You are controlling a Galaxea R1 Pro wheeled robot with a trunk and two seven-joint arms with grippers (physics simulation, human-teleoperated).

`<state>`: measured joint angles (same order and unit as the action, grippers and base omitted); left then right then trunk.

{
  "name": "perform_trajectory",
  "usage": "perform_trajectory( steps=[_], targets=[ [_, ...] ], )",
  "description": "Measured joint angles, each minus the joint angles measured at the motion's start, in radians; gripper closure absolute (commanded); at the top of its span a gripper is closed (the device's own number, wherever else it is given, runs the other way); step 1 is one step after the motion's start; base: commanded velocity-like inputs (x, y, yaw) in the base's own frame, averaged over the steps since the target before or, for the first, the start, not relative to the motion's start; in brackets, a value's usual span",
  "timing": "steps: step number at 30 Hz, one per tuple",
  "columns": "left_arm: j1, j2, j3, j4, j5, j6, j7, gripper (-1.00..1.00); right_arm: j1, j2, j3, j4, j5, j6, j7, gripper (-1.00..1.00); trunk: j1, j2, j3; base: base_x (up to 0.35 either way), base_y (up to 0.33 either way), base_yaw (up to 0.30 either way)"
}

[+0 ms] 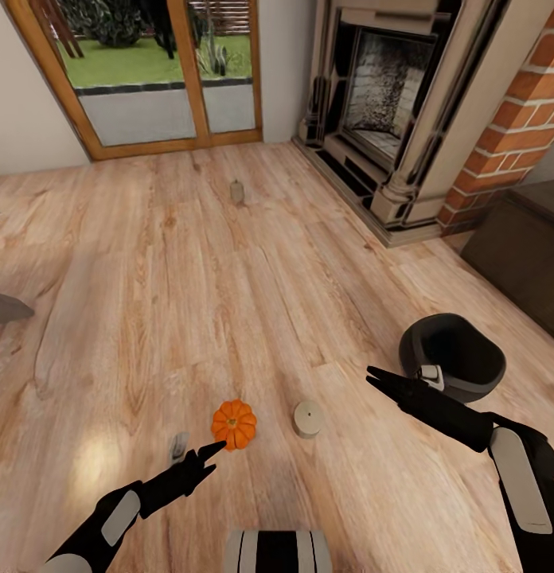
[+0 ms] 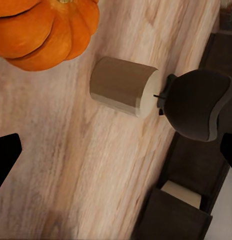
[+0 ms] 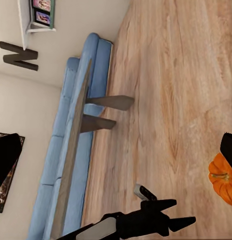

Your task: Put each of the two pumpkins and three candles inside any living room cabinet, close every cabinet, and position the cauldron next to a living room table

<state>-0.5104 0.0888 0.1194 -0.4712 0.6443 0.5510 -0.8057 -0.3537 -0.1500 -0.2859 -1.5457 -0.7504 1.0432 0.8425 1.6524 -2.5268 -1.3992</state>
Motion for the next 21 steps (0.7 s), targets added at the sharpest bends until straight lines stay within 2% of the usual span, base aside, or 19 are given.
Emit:
perform_trajectory(
  steps=[5,10,21],
  targets=[
    [0.000,0.000,0.000,0.000,-0.001,0.000,-0.005,-1.00,0.000,0.000,0.000,0.001,-0.001,0.000,0.000,-1.00,0.002,-0.001,-0.019,0.000,0.000,0.000],
    [0.000,0.013,0.001,0.004,-0.002,0.000,-0.076,-1.00,0.000,0.000,-0.001,0.000,-0.002,0.000,0.000,-1.00,0.004,-0.002,-0.039,0.000,0.000,0.000],
    [0.000,0.031,0.002,0.006,-0.002,0.000,-0.153,-1.00,0.000,-0.001,0.000,-0.001,-0.012,0.000,0.000,-1.00,0.009,-0.005,-0.081,0.000,0.000,0.000]
  ],
)
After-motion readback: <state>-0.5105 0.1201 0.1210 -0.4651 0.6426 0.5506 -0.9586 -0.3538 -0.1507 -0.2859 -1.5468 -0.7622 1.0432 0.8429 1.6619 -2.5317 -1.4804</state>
